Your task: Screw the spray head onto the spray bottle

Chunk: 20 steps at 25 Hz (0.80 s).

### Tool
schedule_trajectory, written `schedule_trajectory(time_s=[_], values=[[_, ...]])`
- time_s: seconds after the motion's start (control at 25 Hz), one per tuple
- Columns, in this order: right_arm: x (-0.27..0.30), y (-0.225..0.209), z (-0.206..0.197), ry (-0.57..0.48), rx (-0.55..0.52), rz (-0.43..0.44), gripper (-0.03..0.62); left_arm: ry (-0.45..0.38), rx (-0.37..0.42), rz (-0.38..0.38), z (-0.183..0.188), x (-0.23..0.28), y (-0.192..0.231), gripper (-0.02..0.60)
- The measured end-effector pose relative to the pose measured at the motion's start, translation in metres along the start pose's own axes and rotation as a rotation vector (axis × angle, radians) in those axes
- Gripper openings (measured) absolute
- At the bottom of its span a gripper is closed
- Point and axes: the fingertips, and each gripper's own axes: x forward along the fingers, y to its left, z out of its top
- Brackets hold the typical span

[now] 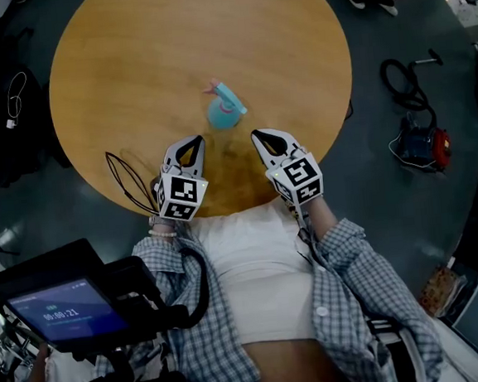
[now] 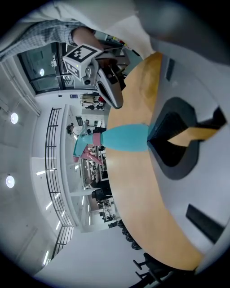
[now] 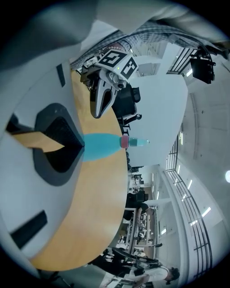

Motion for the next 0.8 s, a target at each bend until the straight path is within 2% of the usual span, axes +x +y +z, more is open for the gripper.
schedule_trajectory(time_s=[0.24,0.8], values=[[0.0005,0.0005,-0.0033,0.006,0.024,0.001,-0.006,0.002,-0.031,-0.001,-0.0061,-0.0024,0.0001,0.005],[0.0005,-0.0003,-0.0060,0.017,0.044,-0.005,-0.006,-0.009,-0.039,0.003,-0.0004,-0.0020,0.0011,0.005]])
